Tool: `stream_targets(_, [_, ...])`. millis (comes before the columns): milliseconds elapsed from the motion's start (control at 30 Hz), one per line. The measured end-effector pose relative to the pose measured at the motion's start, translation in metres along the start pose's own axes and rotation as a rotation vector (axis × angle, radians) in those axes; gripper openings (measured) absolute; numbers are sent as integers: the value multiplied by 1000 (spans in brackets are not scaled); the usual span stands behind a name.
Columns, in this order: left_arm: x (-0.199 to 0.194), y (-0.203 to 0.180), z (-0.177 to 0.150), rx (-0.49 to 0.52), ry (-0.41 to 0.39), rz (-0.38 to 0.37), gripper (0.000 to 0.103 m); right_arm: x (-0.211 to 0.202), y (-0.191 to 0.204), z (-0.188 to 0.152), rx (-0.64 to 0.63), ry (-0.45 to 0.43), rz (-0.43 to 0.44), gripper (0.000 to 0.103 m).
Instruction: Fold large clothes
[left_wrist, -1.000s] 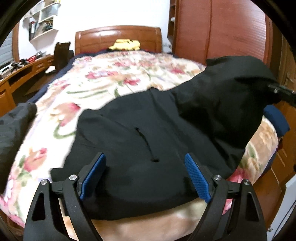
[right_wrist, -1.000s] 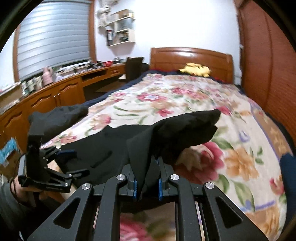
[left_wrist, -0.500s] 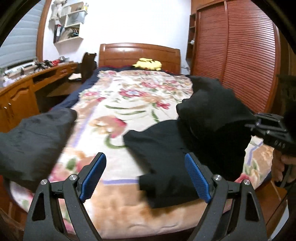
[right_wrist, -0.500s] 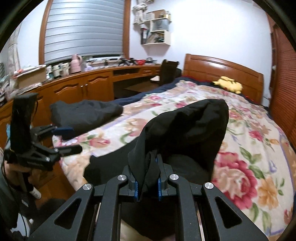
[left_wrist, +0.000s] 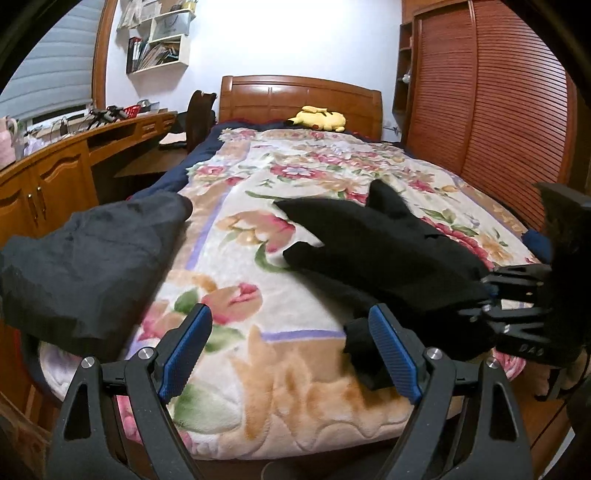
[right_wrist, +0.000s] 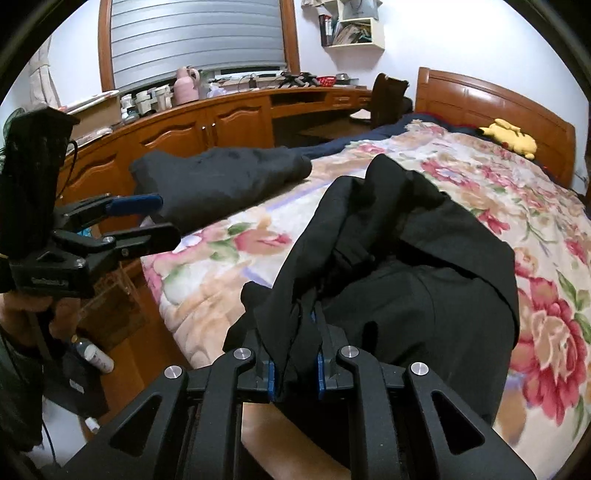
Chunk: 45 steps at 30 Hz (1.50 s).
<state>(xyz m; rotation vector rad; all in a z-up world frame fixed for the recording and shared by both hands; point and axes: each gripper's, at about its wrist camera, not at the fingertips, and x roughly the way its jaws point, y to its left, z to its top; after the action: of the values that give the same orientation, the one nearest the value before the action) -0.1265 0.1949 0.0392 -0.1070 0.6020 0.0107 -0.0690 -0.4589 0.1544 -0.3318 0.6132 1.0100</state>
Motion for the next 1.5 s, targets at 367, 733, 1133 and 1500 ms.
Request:
stream_targets(367, [-1,-8,2,6,-17,-14,87,-64,-6,19,15,-114,-50,77])
stream_targets(733, [-3,-46,24,21,-67,-95,87,-95,-48,-21,118,-124,-219,77])
stream_targets(1133, [34,-93,33,126,38,-148,48,-94,-52,-24,149,-46,-262,77])
stream_targets(1500, [52,-73,-21,124,113,-169,16,-62,-66,-24,115,-20,-243,77])
